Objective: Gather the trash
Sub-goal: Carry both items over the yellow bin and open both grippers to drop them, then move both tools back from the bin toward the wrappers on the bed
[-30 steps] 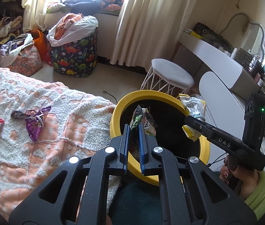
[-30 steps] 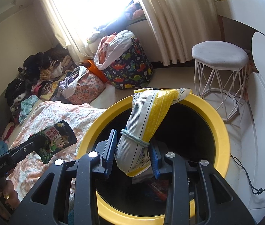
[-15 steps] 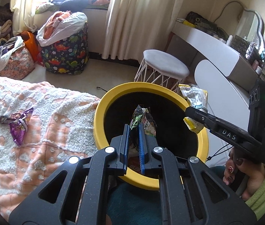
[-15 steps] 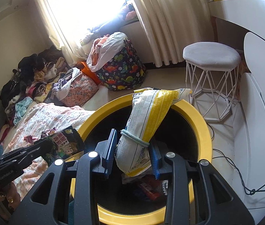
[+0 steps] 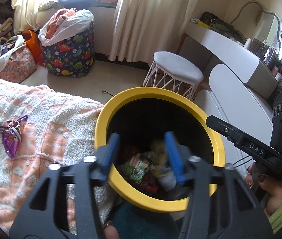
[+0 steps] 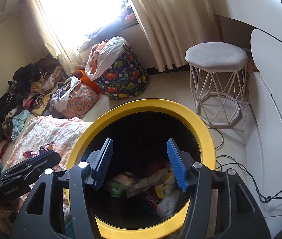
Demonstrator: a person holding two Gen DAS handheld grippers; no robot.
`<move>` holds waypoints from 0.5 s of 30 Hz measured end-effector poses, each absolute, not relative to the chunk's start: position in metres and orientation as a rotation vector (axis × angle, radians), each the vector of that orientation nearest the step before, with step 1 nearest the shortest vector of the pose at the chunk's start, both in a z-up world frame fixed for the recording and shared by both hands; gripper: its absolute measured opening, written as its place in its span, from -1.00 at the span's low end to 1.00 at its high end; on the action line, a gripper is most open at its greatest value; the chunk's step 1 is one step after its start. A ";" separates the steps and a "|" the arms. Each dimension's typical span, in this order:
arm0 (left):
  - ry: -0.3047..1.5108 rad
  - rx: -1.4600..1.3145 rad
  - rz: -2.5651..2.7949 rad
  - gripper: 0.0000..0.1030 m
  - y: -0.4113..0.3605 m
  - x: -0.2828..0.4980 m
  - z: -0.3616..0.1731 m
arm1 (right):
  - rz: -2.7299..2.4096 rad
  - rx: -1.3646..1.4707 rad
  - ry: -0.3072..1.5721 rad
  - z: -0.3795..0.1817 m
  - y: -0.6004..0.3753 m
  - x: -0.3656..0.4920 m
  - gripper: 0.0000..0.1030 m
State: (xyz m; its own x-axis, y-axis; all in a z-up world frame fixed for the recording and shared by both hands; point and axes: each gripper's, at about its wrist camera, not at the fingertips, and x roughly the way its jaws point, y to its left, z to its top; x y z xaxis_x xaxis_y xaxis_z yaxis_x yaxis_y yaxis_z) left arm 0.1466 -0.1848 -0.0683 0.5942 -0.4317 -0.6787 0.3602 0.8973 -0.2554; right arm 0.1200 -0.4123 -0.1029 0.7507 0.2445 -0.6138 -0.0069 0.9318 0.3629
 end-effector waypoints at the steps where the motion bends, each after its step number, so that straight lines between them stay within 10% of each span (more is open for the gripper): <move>1: 0.806 -0.095 -0.455 0.18 -0.183 0.145 -0.067 | 0.141 0.351 0.711 -0.103 -0.412 0.120 0.07; 8: 0.754 -0.096 -0.384 0.76 -0.171 0.138 -0.057 | 0.153 0.335 0.699 -0.097 -0.401 0.116 0.17; 15: 0.694 -0.079 -0.302 0.78 -0.149 0.133 -0.047 | 0.193 0.320 0.668 -0.084 -0.381 0.114 0.31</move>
